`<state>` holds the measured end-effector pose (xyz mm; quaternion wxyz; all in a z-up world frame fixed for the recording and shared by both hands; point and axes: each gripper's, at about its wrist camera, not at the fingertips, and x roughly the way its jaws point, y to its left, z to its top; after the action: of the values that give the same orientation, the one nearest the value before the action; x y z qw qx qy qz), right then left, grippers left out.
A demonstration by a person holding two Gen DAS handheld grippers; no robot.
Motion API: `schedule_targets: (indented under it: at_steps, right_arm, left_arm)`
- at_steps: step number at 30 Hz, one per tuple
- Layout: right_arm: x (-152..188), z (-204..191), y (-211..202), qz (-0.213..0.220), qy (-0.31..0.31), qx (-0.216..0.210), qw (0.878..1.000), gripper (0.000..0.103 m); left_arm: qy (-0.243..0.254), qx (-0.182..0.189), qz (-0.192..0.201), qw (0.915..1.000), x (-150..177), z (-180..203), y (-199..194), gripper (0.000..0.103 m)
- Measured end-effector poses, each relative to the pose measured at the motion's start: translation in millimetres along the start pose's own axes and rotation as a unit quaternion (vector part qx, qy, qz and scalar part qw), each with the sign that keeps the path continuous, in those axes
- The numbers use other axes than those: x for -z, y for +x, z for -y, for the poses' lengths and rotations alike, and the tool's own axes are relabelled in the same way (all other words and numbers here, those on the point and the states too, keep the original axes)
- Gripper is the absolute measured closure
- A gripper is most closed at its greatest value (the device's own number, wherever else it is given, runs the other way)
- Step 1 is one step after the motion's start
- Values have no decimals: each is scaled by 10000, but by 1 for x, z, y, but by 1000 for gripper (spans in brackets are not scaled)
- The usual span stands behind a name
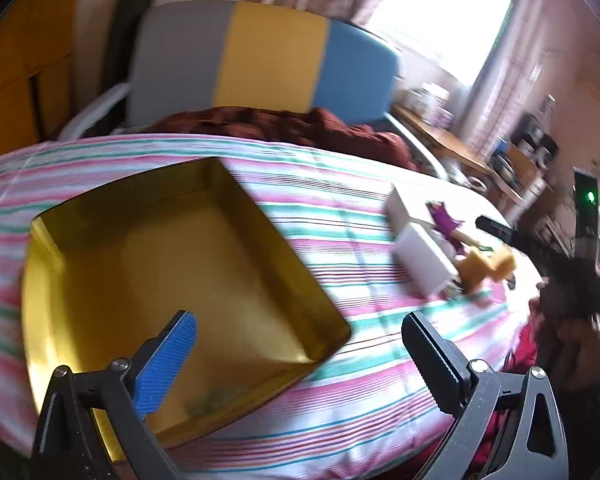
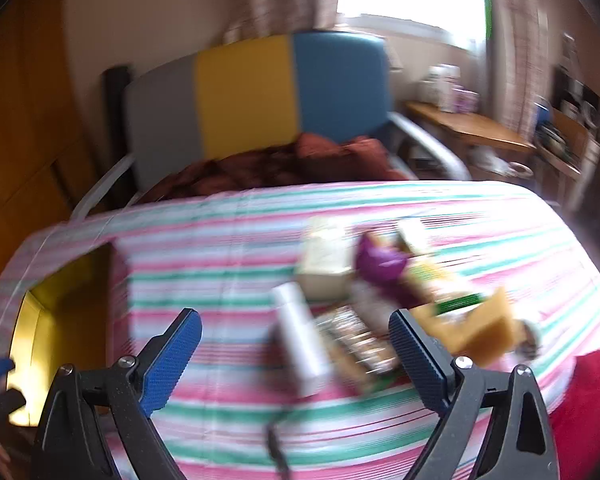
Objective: Organize objects
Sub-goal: 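Move both grippers toward the pile of items on the striped sheet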
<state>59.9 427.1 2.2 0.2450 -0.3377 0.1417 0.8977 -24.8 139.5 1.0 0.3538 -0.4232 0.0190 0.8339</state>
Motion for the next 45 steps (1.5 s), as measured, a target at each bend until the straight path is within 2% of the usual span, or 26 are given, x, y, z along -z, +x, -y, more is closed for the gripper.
schedule_targets:
  at_steps: [5,8,12,14,22,25,28,34,39,45]
  right_arm:
    - [-22,62,0,230,392,545,9975,7]
    - [-26,87,4,403,548,680,9954,7]
    - [-21,119,10,596,1057,543,9911,7]
    - [-17,125,14,554,1219,527,9896,7]
    - [-13,145,13,483,1656,314,9845,7]
    - [-12,147,13,475,1683,312,9841,7]
    - [-11,150,17,407,1763,316,9830,7]
    - [-8,155,19,292,1867,482,9808,7]
    - [-6,162,19,286,2000,558,9778,7]
    - [-5,164,19,288,2080,583,9760,7]
  left_arm:
    - [485,407,-145,9979,-20,48,24,0]
    - [806,539,-248,9950,-32,79,45,0]
    - [1131,586,-493,9906,-43,117,80,0]
    - [1228,502,-580,9895,-48,132,99,0]
    - [1240,230,-954,9874,-66,170,182,0]
    - [1258,41,-1153,9853,-63,167,201,0]
    - [1307,-82,-1207,9840,-52,153,198,0]
    - [1137,-186,-1156,9866,-38,124,178,0]
    - [1074,-166,-1265,9860,-30,119,171,0]
    - [760,-157,-1480,9859,-34,121,178,0]
